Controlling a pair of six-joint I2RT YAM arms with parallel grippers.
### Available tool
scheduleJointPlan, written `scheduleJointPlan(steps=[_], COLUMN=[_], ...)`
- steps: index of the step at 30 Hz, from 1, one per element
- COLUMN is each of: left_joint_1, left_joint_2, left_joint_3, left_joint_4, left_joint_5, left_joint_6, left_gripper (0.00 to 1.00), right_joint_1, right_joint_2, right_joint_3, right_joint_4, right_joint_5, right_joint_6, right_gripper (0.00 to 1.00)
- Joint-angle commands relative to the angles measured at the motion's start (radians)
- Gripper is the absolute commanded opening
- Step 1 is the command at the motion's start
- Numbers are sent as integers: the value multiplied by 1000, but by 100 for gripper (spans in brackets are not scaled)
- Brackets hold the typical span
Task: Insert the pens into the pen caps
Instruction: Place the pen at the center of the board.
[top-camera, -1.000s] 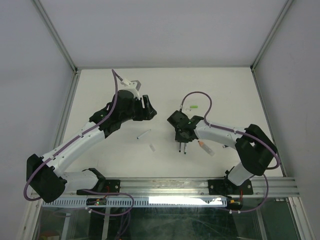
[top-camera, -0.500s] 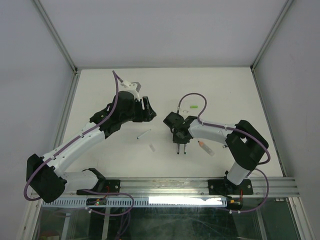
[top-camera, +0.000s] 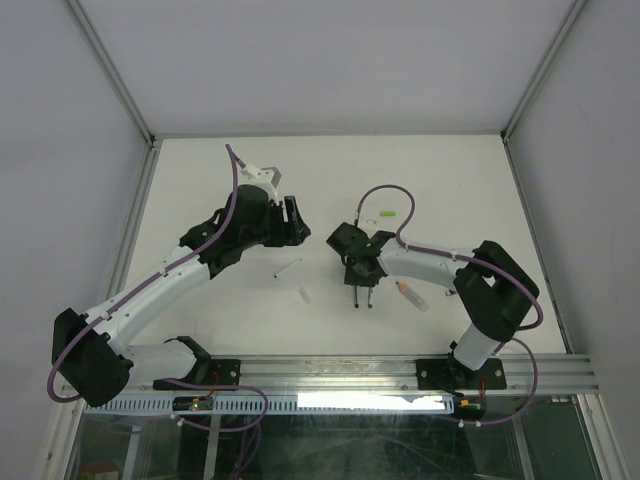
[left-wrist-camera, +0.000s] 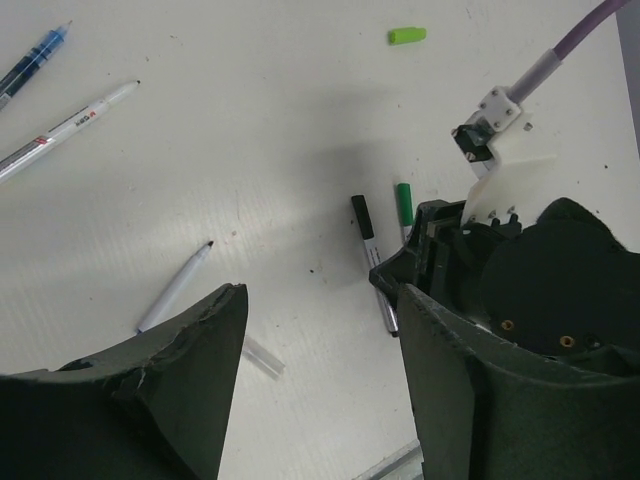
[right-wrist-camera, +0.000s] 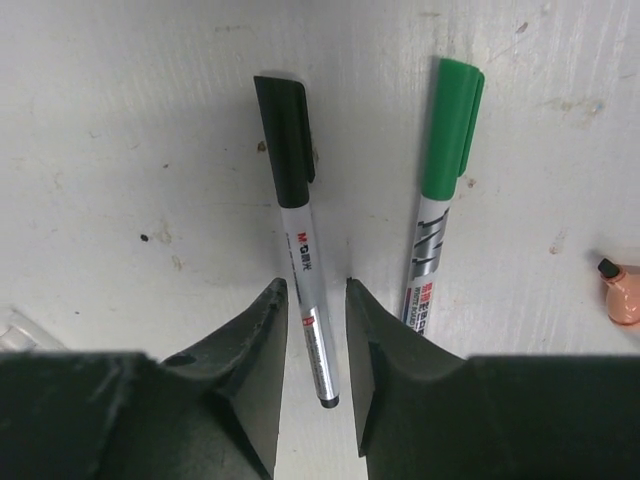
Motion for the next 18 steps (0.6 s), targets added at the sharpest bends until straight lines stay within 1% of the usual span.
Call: scheduleJointPlan(steps=[1, 18], left_joint_1=[12, 12], left_joint_2=[-25, 25], left_joint_3=[18, 25], left_joint_4=[-5, -63], left_joint_5=[-38, -87], left_joint_6=[11, 5], left_gripper=[62, 63], right_joint_1=[4, 4], right_joint_2=[-133, -504], right_joint_3=[11, -164], right_joint_4=[26, 272], right_joint_5=[33, 12], right_joint_6=[-29, -225], right_gripper=[32, 43])
